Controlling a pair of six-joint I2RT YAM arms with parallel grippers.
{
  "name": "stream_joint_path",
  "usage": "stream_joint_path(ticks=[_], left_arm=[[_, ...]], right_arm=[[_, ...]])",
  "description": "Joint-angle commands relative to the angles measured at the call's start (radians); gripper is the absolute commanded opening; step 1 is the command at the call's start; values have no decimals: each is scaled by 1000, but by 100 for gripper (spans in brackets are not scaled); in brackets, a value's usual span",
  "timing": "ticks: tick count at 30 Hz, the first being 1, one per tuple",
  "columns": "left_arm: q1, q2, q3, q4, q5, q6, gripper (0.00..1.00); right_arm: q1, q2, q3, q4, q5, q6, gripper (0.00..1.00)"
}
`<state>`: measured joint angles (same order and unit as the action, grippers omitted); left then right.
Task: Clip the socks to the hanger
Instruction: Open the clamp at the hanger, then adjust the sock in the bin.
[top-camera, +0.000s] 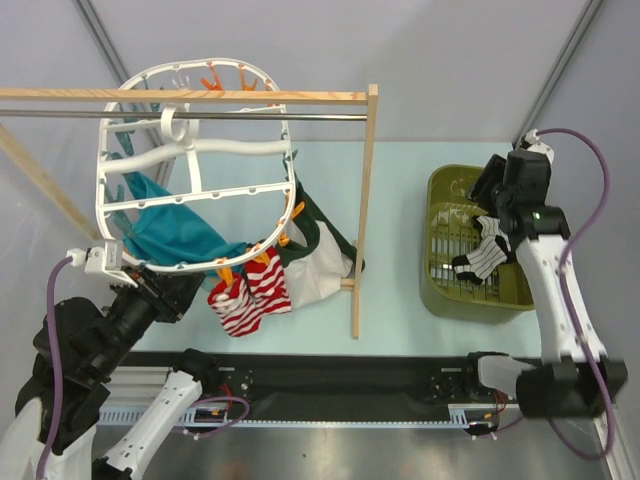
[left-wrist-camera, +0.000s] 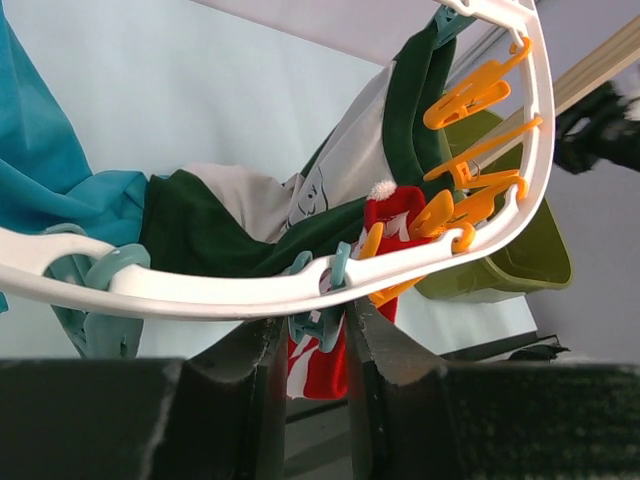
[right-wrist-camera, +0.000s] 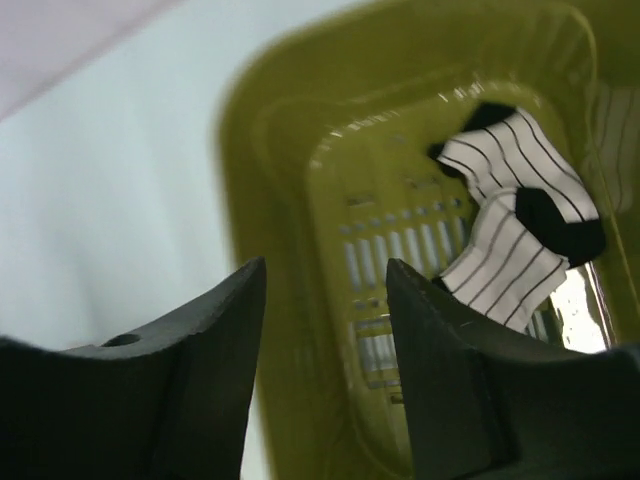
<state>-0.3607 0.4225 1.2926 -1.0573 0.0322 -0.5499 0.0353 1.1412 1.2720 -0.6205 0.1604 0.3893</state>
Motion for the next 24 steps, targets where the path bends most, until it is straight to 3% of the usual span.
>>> stream_joint_path(ticks=[1, 4, 9, 15, 18, 22, 24], left_arm=[[-4, 18, 24, 37, 32, -15, 0], [-4, 10, 16, 42, 48, -25, 0], [-4, 7, 4, 49, 58, -28, 0], [-4, 21, 4, 62, 74, -19, 0], [-4, 27, 2, 66, 77, -18, 0], [-4, 27, -9, 77, 84, -25, 0], [-4, 24, -21, 86, 92, -28, 0]], right_arm=[[-129, 156, -45, 123, -70, 5, 58], [-192, 340, -22, 188, -88, 36, 63], [-207, 651, 124, 151, -36, 56, 67], [-206, 798, 173, 165, -4, 77, 67], [-206, 828, 175, 162, 16, 82, 53], [-178, 770, 145, 182, 63, 60, 4], [-157, 709, 142, 177, 76, 39, 0]])
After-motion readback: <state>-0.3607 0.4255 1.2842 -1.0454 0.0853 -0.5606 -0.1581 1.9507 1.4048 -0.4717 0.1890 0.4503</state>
